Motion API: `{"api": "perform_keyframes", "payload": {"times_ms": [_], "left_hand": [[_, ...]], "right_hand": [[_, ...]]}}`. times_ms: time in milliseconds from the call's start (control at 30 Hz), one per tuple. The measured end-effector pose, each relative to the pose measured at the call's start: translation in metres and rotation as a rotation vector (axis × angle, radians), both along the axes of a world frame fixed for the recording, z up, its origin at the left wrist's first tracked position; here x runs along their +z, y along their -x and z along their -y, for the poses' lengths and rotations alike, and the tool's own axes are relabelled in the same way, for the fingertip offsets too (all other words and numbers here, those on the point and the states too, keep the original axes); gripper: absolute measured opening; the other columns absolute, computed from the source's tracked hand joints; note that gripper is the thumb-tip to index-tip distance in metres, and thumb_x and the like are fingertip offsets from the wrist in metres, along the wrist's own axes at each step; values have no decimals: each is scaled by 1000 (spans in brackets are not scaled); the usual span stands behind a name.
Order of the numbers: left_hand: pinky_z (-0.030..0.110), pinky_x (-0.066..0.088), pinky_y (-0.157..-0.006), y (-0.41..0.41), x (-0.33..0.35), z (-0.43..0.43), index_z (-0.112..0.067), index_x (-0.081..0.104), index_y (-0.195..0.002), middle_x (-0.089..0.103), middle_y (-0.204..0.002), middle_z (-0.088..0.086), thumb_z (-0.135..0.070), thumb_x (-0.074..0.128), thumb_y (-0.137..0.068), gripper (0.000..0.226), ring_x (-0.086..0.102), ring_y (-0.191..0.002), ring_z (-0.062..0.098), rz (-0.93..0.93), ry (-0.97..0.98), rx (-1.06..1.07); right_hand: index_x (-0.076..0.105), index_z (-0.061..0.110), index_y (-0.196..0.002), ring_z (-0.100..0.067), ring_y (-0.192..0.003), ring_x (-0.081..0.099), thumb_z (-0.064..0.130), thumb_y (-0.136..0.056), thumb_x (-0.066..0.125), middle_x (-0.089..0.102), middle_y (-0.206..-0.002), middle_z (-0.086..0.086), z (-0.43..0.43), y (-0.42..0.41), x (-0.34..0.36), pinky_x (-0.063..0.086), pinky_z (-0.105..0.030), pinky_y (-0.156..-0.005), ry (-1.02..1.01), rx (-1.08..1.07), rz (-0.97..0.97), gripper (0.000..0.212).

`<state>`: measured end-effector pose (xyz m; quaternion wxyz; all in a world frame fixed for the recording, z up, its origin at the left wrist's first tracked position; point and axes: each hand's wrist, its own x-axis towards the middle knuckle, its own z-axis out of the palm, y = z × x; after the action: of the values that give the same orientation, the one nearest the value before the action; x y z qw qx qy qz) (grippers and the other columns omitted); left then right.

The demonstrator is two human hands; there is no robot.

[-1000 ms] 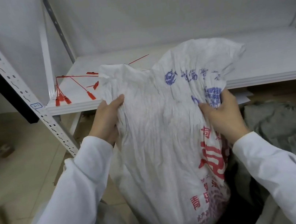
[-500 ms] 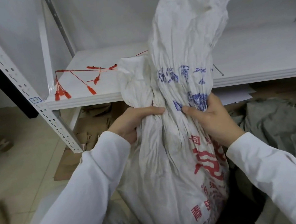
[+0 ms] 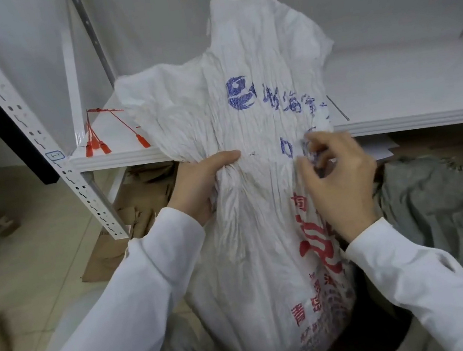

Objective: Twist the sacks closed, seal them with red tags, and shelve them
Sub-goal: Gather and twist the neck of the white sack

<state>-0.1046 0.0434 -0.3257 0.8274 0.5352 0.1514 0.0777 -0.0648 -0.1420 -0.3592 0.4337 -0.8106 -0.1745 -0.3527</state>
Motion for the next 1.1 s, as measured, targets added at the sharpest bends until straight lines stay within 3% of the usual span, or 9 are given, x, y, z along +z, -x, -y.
{"api": "perform_keyframes", "payload": {"times_ms": [133,200,367,500,600,700,900,967,1100], "left_hand": [[29,58,-65,2,1,6,4,65,-109,74,-93,12,4,65,-83,26,72,-84,24,68,4,-38],[29,58,-67,6,0,11,0,67,-106,75,-92,10,2,64,-83,23,72,-85,22,89,-8,-116],[31,57,-81,9,-6,10,-5,57,-129,71,-114,8,-13,76,-72,60,68,-105,21,103,-79,-255],[39,53,-92,6,-9,6,-9,56,-130,67,-121,8,-16,77,-73,61,64,-113,23,128,-129,-309],[29,55,-82,7,-5,5,-12,61,-119,71,-112,4,-10,69,-77,43,67,-107,20,166,-133,-360],[23,56,-74,9,4,-2,-9,62,-113,75,-101,1,-9,64,-74,39,70,-97,16,194,-106,-368],[32,57,-82,3,5,-28,-6,61,-118,72,-109,8,-7,67,-73,45,69,-102,23,142,-131,-278],[32,57,-82,3,1,-37,-11,62,-118,72,-110,5,-5,72,-76,44,69,-101,21,78,-275,-320],[8,49,-64,5,-6,-36,-33,67,-96,73,-90,-18,-20,78,-78,24,68,-82,-5,-59,-670,-405]], "right_hand": [[49,15,-140,-10,-121,52,66,-73,68,55,-137,2,-14,12,-7,41,-29,-105,83,158,-437,86],[37,21,-148,-9,-134,42,76,-61,67,44,-148,6,-18,15,-6,36,-34,-112,43,294,-630,107],[49,23,-134,-3,-110,61,52,-61,76,63,-123,9,-23,20,-8,54,-30,-94,-189,575,-842,83],[59,13,-117,-13,-101,66,25,-78,78,68,-111,-2,-18,15,-7,56,-25,-83,-221,547,-885,45],[62,5,-110,-19,-95,68,8,-84,70,70,-105,-9,-16,10,-5,57,-30,-81,-281,531,-866,28],[65,10,-106,-20,-93,69,2,-83,67,72,-102,-8,-10,6,-3,57,-40,-84,-380,507,-856,24],[63,15,-109,-17,-94,71,-8,-84,61,72,-105,-2,2,-2,3,57,-27,-74,-674,478,-849,34],[60,10,-117,-17,-95,71,-8,-85,60,72,-108,-5,7,-4,5,57,-27,-73,-766,474,-844,37],[57,3,-122,-22,-101,70,-7,-87,60,70,-114,-9,15,-10,10,57,-30,-77,-848,455,-791,37]]}}
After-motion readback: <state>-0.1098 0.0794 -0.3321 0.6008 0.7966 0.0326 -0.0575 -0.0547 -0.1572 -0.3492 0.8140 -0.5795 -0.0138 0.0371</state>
